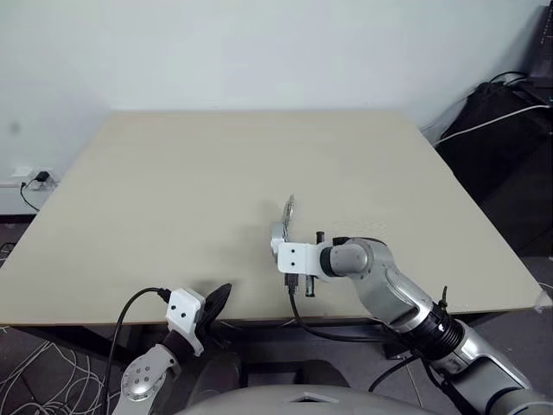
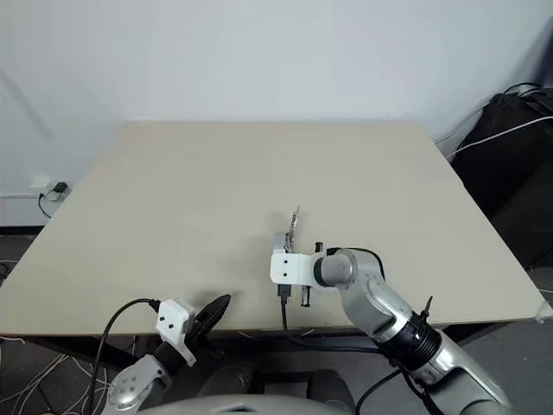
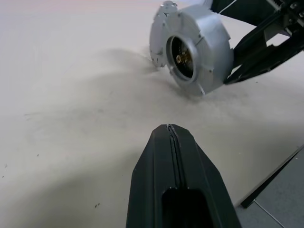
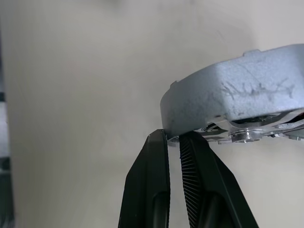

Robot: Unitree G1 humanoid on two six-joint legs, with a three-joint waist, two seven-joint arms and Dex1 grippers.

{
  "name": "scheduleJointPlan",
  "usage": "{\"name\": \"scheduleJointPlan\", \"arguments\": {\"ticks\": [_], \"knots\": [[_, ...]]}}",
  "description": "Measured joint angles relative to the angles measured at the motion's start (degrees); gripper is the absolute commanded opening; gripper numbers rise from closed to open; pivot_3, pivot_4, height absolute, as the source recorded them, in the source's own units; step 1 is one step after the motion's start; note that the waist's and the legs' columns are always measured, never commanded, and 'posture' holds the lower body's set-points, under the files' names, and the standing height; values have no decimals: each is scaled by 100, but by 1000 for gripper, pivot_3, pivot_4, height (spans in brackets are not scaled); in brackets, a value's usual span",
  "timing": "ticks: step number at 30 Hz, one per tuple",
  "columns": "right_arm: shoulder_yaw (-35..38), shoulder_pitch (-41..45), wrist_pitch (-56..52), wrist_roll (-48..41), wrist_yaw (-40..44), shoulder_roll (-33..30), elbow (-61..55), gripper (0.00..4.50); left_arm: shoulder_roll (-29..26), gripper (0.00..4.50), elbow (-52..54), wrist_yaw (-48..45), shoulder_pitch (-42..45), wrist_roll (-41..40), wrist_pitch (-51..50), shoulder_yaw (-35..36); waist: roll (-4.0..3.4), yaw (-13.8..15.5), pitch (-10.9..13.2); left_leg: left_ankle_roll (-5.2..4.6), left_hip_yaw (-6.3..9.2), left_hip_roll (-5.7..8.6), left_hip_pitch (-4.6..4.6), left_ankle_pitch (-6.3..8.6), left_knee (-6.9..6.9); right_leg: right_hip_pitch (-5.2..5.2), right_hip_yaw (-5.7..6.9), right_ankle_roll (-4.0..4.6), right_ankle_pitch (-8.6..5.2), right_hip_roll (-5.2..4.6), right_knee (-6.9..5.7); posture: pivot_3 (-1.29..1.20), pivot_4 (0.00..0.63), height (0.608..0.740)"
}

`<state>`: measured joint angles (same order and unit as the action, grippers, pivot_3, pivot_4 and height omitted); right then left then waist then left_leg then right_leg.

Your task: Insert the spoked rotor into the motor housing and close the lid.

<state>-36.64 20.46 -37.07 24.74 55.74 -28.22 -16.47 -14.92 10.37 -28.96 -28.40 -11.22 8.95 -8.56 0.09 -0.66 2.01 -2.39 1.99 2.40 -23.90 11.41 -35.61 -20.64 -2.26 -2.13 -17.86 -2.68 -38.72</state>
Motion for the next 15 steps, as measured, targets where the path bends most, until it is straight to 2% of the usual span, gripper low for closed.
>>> {"name": "scheduleJointPlan", "arguments": {"ticks": [7, 15], "knots": [[-390, 7, -89, -44, -223, 675, 283, 102, -12, 0, 33, 0, -12, -6, -3, 1, 2, 4, 0, 0, 0, 1, 0, 0, -3, 3, 1, -1, 1, 0, 0, 0, 0, 740], [-460, 213, -53, -157, -566, 1308, 1075, 102, -22, 0, 67, 9, -71, -10, 3, 4, 2, -2, -1, 0, 0, 1, 3, 0, -3, 3, 2, -2, 2, 2, -4, 0, 0, 740]]}}
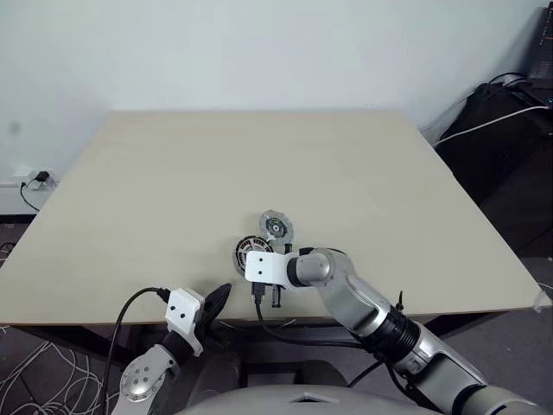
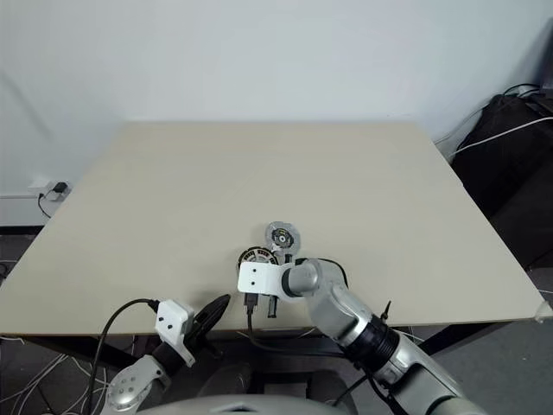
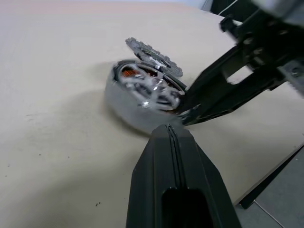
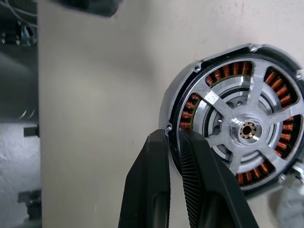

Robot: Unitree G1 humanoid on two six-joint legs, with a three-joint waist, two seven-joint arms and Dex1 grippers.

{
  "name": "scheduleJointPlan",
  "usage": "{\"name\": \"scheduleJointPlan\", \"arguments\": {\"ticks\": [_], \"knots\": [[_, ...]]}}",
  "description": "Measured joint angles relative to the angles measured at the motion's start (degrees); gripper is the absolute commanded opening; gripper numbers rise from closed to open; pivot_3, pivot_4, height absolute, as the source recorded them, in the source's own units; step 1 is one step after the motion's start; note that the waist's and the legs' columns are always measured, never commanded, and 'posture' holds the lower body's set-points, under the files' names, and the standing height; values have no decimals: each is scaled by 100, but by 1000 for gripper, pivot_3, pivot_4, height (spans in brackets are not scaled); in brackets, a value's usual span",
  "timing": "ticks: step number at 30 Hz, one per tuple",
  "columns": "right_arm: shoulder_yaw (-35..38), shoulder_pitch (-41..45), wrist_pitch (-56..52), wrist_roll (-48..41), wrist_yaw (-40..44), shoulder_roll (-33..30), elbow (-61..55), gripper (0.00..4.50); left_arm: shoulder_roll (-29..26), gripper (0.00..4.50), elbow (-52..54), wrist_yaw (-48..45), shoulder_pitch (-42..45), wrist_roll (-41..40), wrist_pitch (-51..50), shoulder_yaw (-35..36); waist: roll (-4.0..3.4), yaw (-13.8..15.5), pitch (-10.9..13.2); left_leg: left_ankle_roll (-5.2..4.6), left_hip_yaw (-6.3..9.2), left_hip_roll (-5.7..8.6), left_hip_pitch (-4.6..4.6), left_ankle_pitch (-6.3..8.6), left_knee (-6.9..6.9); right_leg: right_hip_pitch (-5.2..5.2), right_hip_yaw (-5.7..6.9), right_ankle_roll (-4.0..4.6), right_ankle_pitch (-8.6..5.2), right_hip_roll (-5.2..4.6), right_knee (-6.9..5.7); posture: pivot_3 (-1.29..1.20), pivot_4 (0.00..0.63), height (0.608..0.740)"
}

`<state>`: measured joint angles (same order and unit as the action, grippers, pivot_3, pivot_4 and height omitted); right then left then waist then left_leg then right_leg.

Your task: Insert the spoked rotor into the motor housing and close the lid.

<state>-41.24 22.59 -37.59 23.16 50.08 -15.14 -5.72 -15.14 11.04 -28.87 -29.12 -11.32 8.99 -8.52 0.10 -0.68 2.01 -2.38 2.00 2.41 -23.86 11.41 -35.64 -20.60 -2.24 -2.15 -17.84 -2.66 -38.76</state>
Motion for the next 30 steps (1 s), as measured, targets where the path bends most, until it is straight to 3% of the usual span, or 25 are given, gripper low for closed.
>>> {"name": "scheduleJointPlan", "arguments": {"ticks": [5, 14, 25, 30], "knots": [[32, 81, 176, -182, -72, 8, 154, 102, 1, 0, 0, 2, -36, 0, 13, 3, 0, -2, 0, 0, 0, 1, -1, 0, -1, 0, -1, 0, 0, 0, 0, 0, 0, 740], [325, 373, 577, -442, -76, -181, 153, 2984, 10, 0, -1, 2, -12, 1, 36, 3, 1, -4, -2, 0, 0, 0, 3, 0, -1, 2, 0, 0, 0, 0, -3, 0, 0, 740], [290, 664, 1382, -688, 547, -686, 503, 2984, 46, 0, 58, 147, 43, 101, 36, 1, 1, -5, -2, 0, 0, 0, 7, 0, -6, 8, 0, -1, 1, 1, -4, 0, 0, 740], [89, 873, 1619, -593, 716, -624, 1011, 2984, 43, 0, 174, 192, 30, 116, -11, -2, 1, -7, -3, 0, 0, -1, 9, 0, -4, 8, 0, 0, 1, 2, -4, 0, 0, 740]]}}
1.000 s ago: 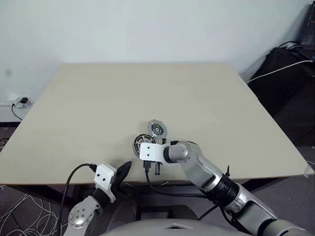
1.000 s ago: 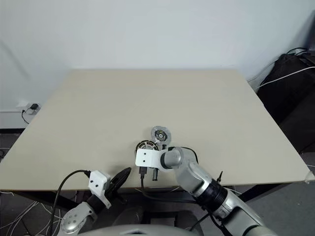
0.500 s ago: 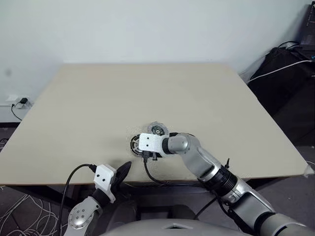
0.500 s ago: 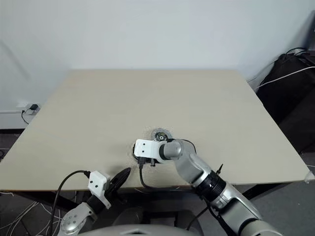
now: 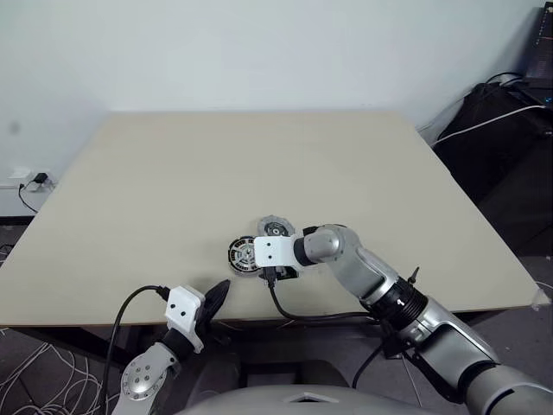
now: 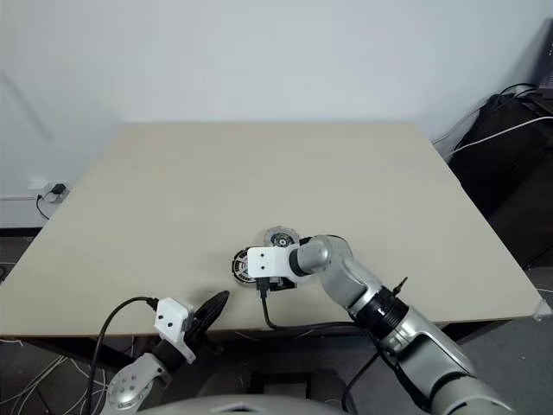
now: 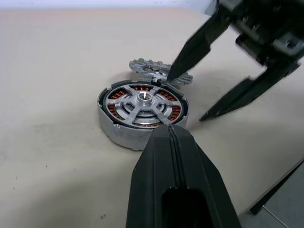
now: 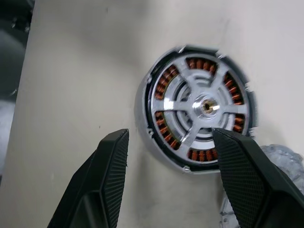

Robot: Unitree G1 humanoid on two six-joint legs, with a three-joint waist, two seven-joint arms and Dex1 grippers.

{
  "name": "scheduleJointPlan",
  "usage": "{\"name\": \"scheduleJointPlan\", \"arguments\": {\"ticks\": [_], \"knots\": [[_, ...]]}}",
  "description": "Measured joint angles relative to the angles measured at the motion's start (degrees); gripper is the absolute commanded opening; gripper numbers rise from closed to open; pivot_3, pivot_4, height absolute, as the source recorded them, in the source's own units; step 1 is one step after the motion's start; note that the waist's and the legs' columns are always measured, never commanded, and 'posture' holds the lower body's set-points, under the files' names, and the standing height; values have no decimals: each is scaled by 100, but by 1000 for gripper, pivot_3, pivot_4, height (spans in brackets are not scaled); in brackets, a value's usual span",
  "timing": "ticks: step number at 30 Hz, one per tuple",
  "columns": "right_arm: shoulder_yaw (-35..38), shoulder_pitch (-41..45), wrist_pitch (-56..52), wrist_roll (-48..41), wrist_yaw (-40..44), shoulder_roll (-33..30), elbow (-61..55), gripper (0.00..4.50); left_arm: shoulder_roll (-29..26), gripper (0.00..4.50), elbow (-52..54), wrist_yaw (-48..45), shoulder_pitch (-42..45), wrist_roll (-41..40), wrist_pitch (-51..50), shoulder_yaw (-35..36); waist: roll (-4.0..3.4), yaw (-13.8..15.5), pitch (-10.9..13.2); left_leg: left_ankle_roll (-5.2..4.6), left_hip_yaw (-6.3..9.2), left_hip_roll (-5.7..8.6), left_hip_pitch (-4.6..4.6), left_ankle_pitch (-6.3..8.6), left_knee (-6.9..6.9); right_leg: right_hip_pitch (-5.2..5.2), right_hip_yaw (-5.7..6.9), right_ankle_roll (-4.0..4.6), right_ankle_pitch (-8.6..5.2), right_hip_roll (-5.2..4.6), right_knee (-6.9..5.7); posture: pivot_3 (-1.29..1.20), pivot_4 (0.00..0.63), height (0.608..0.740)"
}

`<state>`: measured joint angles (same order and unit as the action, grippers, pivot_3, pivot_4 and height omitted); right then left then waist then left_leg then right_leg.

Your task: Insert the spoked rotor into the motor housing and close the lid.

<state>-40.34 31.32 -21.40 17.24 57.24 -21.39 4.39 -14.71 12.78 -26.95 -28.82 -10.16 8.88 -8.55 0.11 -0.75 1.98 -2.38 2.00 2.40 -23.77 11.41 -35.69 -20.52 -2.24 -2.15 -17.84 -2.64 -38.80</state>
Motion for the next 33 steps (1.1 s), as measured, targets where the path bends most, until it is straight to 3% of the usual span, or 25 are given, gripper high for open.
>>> {"name": "scheduleJointPlan", "arguments": {"ticks": [6, 7, 9, 16, 26, 33], "knots": [[-197, 111, 278, 139, 20, 186, 456, 2984, -1, 0, 116, 71, -25, 1, -77, -1, 0, 4, 0, 0, 0, 1, 0, 0, -1, 1, -1, -1, 1, 0, 0, 0, 0, 740], [-203, 114, 328, 158, 26, 209, 488, 2810, -1, 0, 116, 74, -47, 1, -83, -2, 0, 3, 0, 0, -1, 1, 0, 0, -1, 1, -1, -1, 1, 0, 0, 0, 0, 740], [-206, 126, 395, 193, 25, 271, 591, 2399, 0, 0, 117, 81, -86, 2, -87, -2, 0, 2, 0, 0, 0, 1, 1, 0, -1, 1, -1, -1, 1, 1, -1, 0, 0, 740], [-223, 220, 594, 301, 80, 354, 790, 172, 5, 0, 119, 113, -112, 2, -86, -7, -2, -5, -11, 0, 0, 0, 15, 0, 1, 12, -1, -1, 1, 1, -5, 0, 0, 740], [-233, 195, 546, 341, 55, 366, 855, 86, 15, 0, 111, 98, -95, 1, -60, -9, -6, -18, -13, 1, 1, 0, 20, 0, -2, 14, -1, -4, 5, 0, -14, 0, 0, 740], [61, -179, -159, 232, 33, 131, 204, 86, 82, 0, 82, 79, -95, 2, 9, -12, -17, 56, -14, 0, 0, 4, 3, 0, -11, 11, 3, -2, 3, -10, -5, 0, 0, 740]]}}
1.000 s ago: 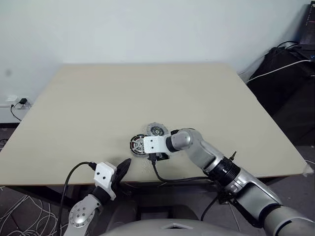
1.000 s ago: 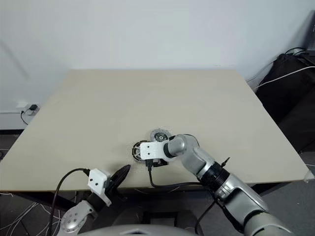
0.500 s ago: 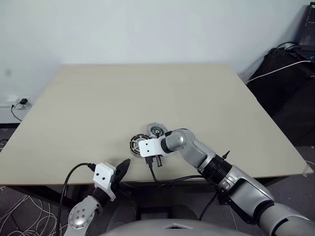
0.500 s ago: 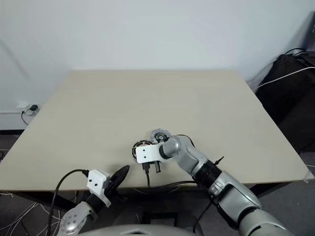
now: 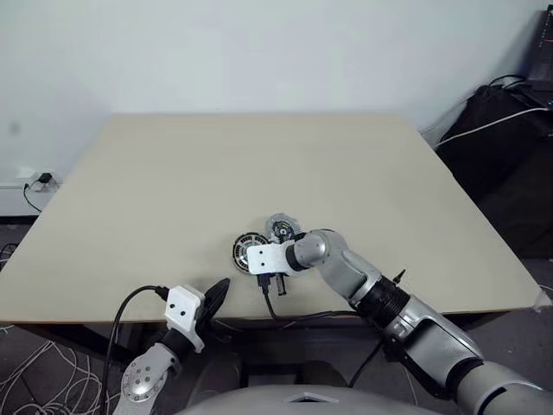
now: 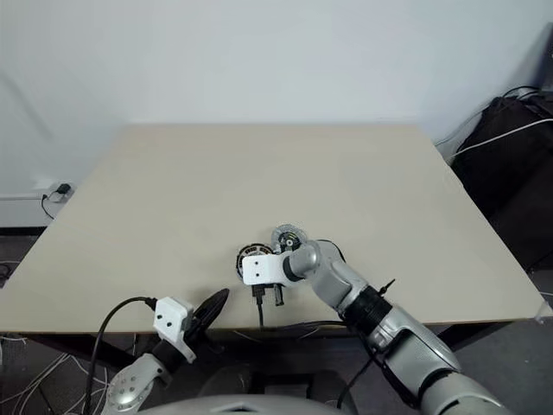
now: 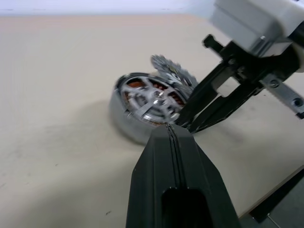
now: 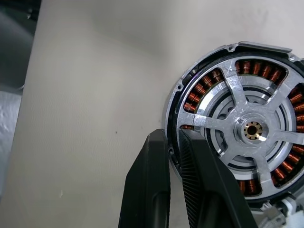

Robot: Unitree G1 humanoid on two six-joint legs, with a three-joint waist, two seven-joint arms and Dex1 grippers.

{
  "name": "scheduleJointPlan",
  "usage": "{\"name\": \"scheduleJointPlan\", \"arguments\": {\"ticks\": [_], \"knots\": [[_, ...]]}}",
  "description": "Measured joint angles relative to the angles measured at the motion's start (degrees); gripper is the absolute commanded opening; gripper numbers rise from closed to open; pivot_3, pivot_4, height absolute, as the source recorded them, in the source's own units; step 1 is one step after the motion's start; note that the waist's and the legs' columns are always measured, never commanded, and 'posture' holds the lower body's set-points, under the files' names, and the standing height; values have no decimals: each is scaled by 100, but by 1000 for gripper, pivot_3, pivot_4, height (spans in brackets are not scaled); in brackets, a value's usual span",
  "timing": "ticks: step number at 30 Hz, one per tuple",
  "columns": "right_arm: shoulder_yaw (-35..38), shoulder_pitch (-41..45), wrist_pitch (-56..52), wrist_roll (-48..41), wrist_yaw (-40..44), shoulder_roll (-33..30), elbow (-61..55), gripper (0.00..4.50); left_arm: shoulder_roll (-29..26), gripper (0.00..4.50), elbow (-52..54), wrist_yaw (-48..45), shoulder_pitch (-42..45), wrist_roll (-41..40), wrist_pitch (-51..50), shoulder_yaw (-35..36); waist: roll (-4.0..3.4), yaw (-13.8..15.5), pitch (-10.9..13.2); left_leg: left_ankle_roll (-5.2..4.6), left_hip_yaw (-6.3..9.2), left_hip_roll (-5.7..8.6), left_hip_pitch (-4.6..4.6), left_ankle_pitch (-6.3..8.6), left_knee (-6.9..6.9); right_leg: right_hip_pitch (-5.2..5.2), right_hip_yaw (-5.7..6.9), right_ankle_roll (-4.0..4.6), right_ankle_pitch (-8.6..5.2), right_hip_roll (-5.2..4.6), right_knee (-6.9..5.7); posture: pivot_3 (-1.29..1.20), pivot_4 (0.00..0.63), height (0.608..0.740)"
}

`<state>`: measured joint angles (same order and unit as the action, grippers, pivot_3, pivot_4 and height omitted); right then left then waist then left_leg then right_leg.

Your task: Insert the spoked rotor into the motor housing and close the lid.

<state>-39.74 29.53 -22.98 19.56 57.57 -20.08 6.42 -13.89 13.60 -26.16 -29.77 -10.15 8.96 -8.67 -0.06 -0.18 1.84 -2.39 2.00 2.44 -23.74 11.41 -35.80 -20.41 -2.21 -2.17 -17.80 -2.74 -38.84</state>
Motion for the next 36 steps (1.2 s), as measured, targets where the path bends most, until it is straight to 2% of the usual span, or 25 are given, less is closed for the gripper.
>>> {"name": "scheduleJointPlan", "arguments": {"ticks": [13, 17, 24, 32, 36], "knots": [[525, -938, -1776, -2, -17, -1106, -1881, 85, 18, 0, -20, -19, 14, -3, 10, -95, 1, 120, 5, -12, -5, 9, -24, 7, -6, -9, 9, -8, -7, -22, 15, 0, 0, 740], [695, -1188, -2390, -187, -9, -1187, -2388, 85, 18, 0, -21, -27, 41, -5, 4, -98, 4, 102, 7, -12, -4, 7, -31, 8, -4, -17, 10, -7, -10, -19, 15, 0, 0, 740], [642, -1152, -3222, -427, -438, -477, -2560, 85, 22, 0, -166, -113, 147, -5, 5, -117, 7, 19, 11, -12, -4, 5, -30, 8, -4, -18, 9, -7, -9, -16, 13, 0, 0, 740], [448, -664, -3579, -721, -895, 254, -2056, 85, 14, 0, -195, -136, 79, -6, 12, -93, 9, -52, 13, -12, -4, 6, -30, 7, -3, -19, 10, -8, -9, -16, 12, 0, 0, 740], [405, -573, -3702, -935, -1024, 416, -1792, 85, 17, 0, -146, -99, 29, -5, -10, -94, 9, -50, 13, -12, -4, 7, -31, 8, -3, -19, 10, -7, -9, -18, 13, 0, 0, 740]]}}
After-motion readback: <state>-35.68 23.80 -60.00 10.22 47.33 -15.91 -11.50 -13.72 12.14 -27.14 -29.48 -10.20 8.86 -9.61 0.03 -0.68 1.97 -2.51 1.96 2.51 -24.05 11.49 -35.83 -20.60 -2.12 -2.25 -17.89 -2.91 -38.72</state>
